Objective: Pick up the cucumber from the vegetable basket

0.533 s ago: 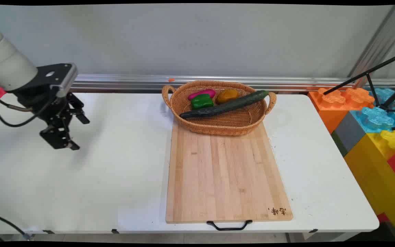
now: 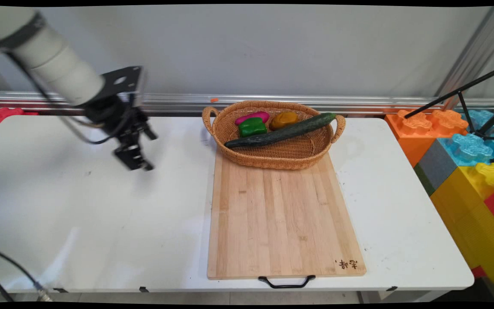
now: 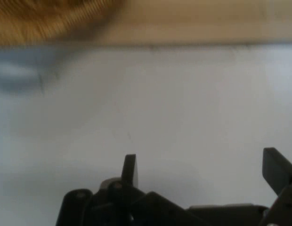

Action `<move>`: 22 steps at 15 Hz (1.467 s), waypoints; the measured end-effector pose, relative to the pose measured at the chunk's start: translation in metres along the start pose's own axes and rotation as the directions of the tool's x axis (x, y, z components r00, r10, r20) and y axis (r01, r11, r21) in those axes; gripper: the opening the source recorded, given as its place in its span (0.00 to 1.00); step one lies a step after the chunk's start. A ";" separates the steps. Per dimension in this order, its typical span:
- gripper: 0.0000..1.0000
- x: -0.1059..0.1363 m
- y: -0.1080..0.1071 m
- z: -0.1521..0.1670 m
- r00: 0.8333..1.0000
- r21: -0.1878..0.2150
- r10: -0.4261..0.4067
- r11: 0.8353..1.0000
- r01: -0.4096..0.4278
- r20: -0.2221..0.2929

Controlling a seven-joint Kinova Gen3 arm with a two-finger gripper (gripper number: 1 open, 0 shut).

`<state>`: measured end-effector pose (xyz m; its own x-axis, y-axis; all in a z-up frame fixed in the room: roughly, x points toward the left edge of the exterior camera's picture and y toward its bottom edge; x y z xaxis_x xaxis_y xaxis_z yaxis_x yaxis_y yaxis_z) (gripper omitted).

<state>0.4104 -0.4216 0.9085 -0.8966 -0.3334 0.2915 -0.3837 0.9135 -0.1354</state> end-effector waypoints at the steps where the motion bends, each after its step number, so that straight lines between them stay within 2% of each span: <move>1: 1.00 0.014 -0.005 0.004 1.000 0.013 0.003 1.000 -0.002 -0.013; 3: 1.00 0.045 -0.018 0.014 0.999 0.036 0.010 0.999 -0.009 -0.045; 9: 1.00 0.115 -0.044 0.043 0.990 0.081 -0.001 0.997 0.013 -0.139; 15: 1.00 0.190 -0.065 0.095 0.971 0.084 -0.065 0.993 0.086 -0.230; 18: 1.00 0.212 -0.074 0.125 0.962 0.084 -0.108 0.988 0.132 -0.251; 22: 1.00 0.228 -0.084 0.162 0.949 0.078 -0.161 0.979 0.188 -0.270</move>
<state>0.2022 -0.6121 0.8335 -0.7299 -0.4005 0.5539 -0.5616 0.8133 -0.1520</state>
